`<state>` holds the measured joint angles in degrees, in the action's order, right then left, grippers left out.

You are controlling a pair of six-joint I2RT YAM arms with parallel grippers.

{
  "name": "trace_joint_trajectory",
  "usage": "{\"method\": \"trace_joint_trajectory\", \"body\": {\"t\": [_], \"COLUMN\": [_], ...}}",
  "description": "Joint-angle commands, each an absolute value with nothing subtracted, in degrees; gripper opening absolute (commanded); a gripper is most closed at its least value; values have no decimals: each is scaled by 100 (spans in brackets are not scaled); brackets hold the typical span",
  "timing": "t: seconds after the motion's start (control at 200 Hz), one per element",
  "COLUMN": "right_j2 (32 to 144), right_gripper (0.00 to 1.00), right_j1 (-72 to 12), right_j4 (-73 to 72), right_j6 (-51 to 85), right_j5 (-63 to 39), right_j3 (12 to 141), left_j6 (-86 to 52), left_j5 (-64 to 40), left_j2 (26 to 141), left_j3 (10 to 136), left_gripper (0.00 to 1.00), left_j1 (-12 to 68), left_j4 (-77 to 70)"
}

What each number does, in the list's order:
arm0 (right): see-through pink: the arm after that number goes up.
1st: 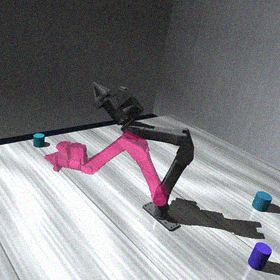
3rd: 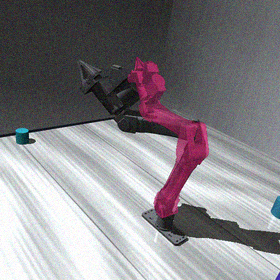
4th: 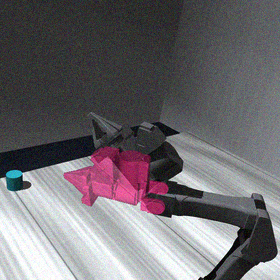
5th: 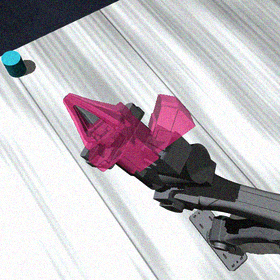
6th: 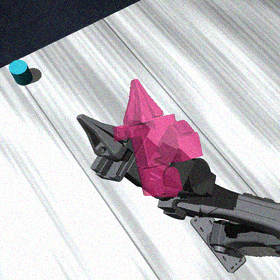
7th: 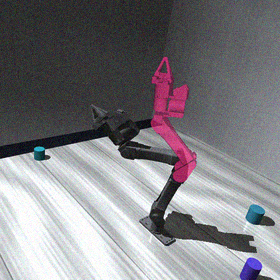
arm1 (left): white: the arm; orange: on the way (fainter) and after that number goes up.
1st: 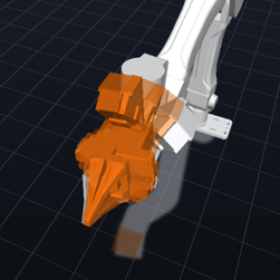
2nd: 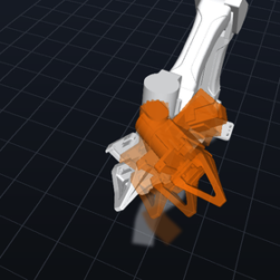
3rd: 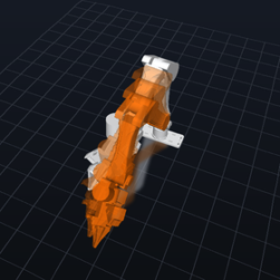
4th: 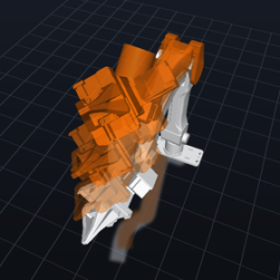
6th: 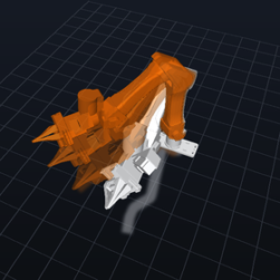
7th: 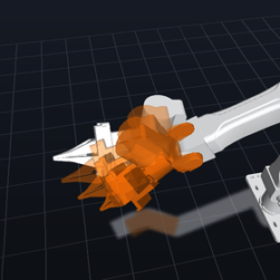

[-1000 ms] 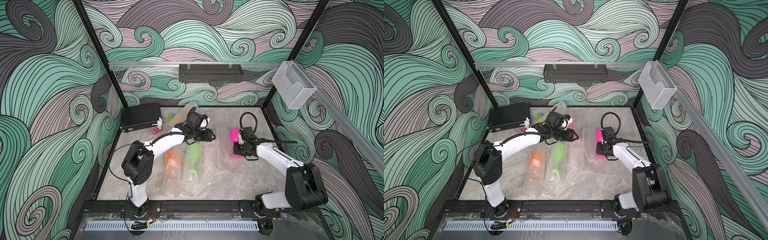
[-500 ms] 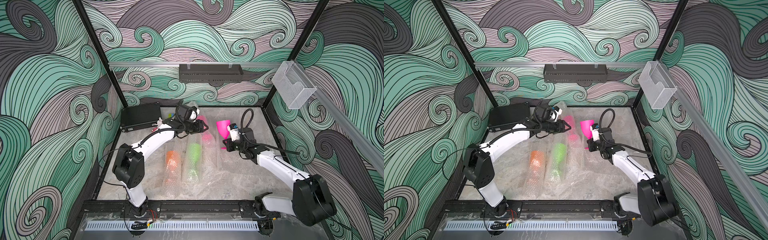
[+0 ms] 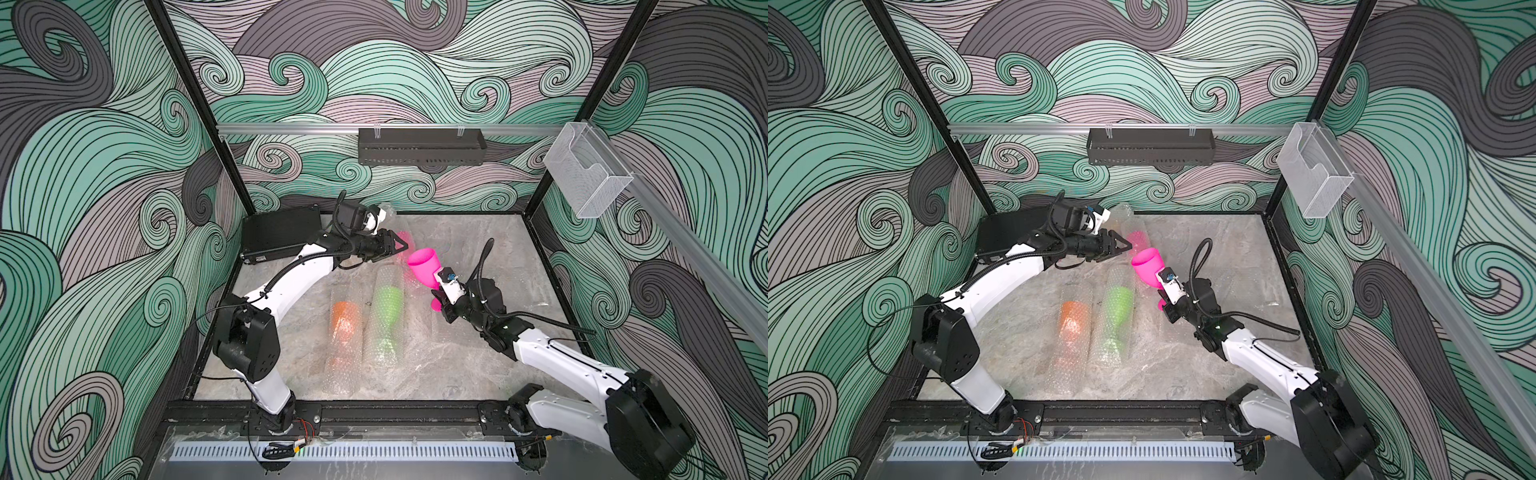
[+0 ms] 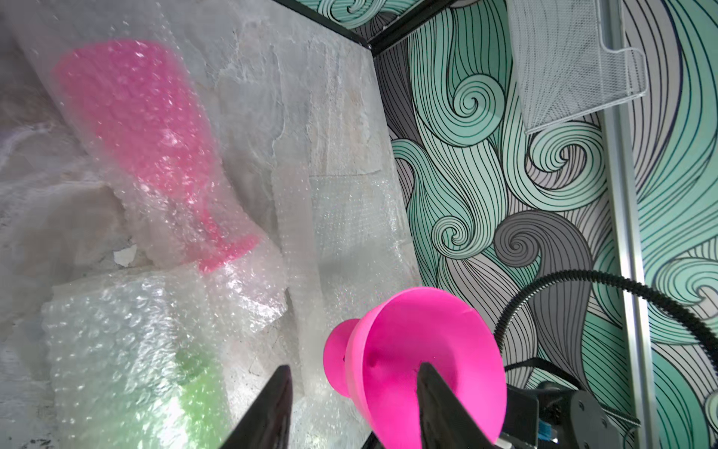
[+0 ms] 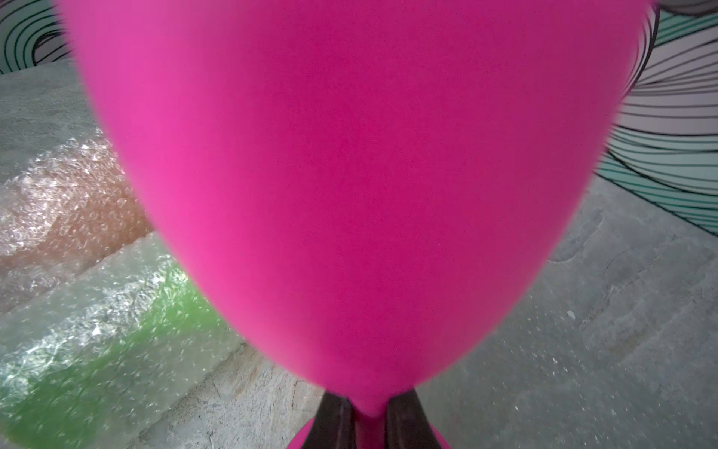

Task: Unpack wine glasses from bubble wrap
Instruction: Place the wine glass at the center of the board.

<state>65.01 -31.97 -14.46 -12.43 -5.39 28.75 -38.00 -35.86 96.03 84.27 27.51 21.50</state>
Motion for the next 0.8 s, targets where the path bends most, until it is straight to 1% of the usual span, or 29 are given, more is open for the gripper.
{"method": "trace_joint_trajectory", "body": {"t": [0.0, 0.115, 0.275, 0.46, 0.556, 0.666, 0.796], "right_j2": [6365, 6329, 6281, 6246, 6286, 6335, 6359], "right_gripper": [8, 8, 9, 8, 8, 9, 10], "right_j1": [-3319, -3405, -3437, -3525, -3572, -3685, -3747], "right_j4": [-1791, -1769, -1709, -1620, -1521, -1411, -1295], "right_j6": [-1519, -1590, -1606, -1657, -1699, -1805, -1870], "right_j5": [-348, -295, -237, -195, -180, -79, 18], "right_j3": [2837, 2824, 2842, 2881, 2931, 2993, 3045], "left_j6": [-3832, -3885, -3651, -3763, -3669, -3556, -3461], "left_j5": [-4168, -4472, -4464, -4535, -4488, -4477, -4421], "left_j2": [9560, 9676, 9807, 9788, 9791, 9819, 9809], "left_j3": [8449, 8509, 8624, 8447, 8472, 8462, 8437], "left_gripper": [49, 46, 34, 27, 19, 8, 0], "left_j1": [2751, 2758, 2769, 2793, 2812, 2830, 2848], "left_j4": [2282, 2282, 2760, 2558, 2642, 2790, 2880]}}
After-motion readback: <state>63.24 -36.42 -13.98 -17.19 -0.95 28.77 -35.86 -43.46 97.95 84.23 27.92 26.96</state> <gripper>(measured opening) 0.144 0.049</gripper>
